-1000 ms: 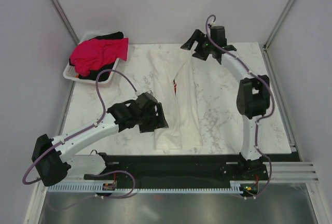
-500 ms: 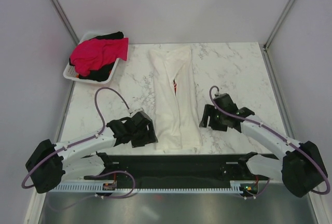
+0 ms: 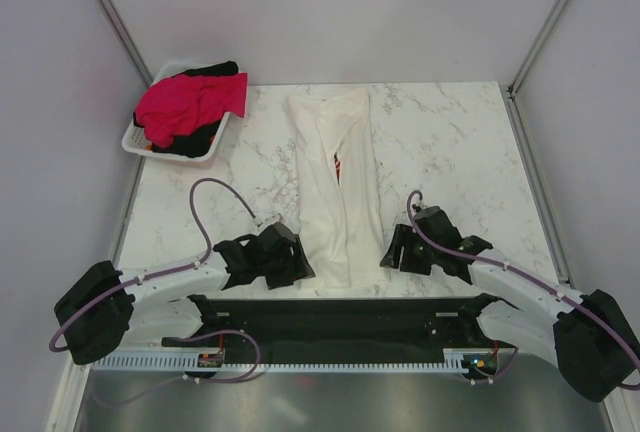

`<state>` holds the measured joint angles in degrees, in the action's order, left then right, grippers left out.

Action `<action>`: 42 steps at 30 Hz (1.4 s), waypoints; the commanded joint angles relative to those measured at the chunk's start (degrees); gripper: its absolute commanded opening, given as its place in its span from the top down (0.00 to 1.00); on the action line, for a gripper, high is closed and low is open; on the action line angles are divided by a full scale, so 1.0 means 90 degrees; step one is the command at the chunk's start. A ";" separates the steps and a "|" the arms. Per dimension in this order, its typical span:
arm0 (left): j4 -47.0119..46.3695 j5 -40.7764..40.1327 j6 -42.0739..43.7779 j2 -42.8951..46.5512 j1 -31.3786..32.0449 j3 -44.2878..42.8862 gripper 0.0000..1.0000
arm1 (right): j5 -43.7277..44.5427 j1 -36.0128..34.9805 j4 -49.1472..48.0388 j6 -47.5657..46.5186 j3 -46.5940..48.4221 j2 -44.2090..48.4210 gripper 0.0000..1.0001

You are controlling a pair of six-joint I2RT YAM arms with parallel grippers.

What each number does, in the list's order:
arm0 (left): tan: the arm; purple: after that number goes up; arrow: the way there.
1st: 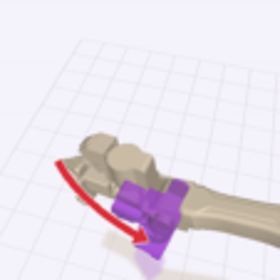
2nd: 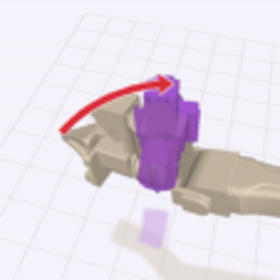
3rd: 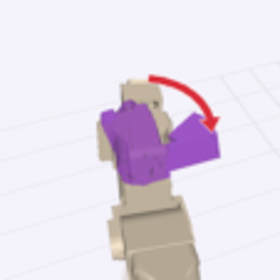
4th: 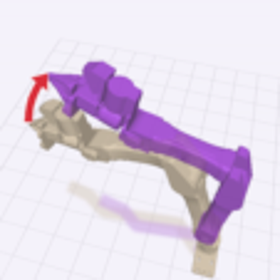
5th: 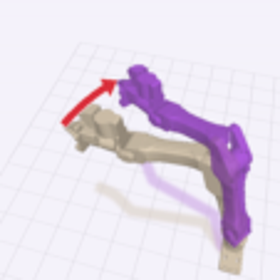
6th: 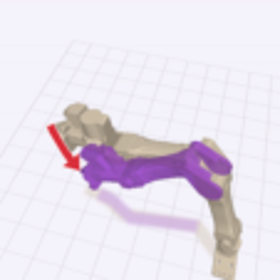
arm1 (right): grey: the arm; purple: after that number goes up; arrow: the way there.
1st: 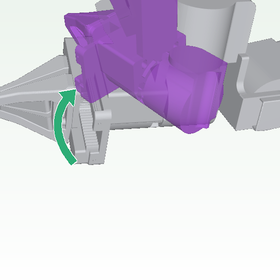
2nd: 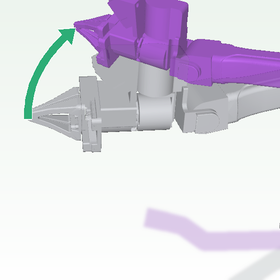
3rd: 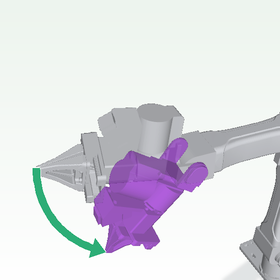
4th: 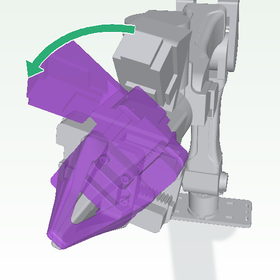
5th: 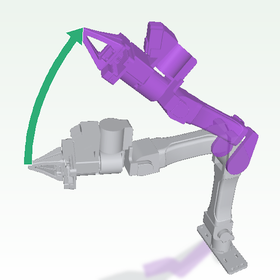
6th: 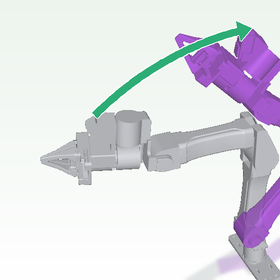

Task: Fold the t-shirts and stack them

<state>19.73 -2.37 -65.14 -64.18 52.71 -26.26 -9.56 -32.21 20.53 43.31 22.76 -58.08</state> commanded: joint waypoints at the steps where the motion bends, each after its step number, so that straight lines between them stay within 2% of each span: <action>1: -0.0228 -0.0107 -0.0379 -0.0222 0.0110 0.0203 0.31 | -0.0168 -0.0122 -0.0289 0.0216 -0.0351 -0.0070 0.35; 6: -0.0326 -0.0156 -0.0428 -0.0300 0.0169 0.0232 0.39 | -0.0246 -0.0395 -0.0455 0.0509 -0.0692 0.0106 0.51; 11: -0.0443 -0.0176 -0.0525 -0.0407 0.0218 0.0271 0.47 | -0.0090 -0.0640 -0.0612 0.0764 -0.0918 0.0126 0.61; 14: -0.0483 -0.0186 -0.0574 -0.0486 0.0237 0.0281 0.66 | -0.0061 -0.0660 -0.0719 0.0764 -0.1025 0.0126 0.73; 15: -0.0512 -0.0176 -0.0574 -0.0505 0.0257 0.0291 0.81 | -0.0051 -0.0650 -0.0709 0.0754 -0.1045 0.0145 0.82; 16: -0.0522 -0.0176 -0.0594 -0.0515 0.0267 0.0291 0.89 | -0.0041 -0.0660 -0.0709 0.0745 -0.1045 0.0165 0.86; 17: -0.0512 -0.0176 -0.0594 -0.0515 0.0276 0.0281 0.95 | -0.0060 -0.0660 -0.0709 0.0744 -0.1055 0.0242 0.90; 18: -0.0464 -0.0157 -0.0603 -0.0496 0.0325 0.0272 0.98 | -0.0080 -0.0669 -0.0680 0.0744 -0.1045 0.0272 1.00; 24: 0.0775 -0.0644 -0.1540 -0.0290 0.1562 -0.0382 0.98 | 0.0144 -0.1254 0.0596 0.1017 -0.0792 0.0886 1.00; 29: 0.1820 -0.0790 -0.1698 -0.0154 0.1780 -0.1192 0.98 | 0.0660 -0.1470 0.1671 0.1233 0.0026 0.1619 1.00; 34: 0.3108 -0.1669 -0.1200 0.0081 0.1625 -0.2449 0.98 | 0.1315 -0.1470 0.2308 0.0756 0.1238 0.1086 1.00; 37: 0.3413 -0.1924 -0.0712 -0.0133 0.1332 -0.3036 0.98 | 0.1793 -0.1461 0.2464 0.0482 0.2107 0.0432 1.00; 42: 0.3551 -0.1895 0.0195 -0.0514 0.0434 -0.3692 0.98 | 0.2331 -0.1237 0.2484 -0.0192 0.3338 -0.0537 1.00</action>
<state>47.97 -15.64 -70.41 -67.02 60.40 -56.25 5.39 -44.73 41.15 46.72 47.46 -59.86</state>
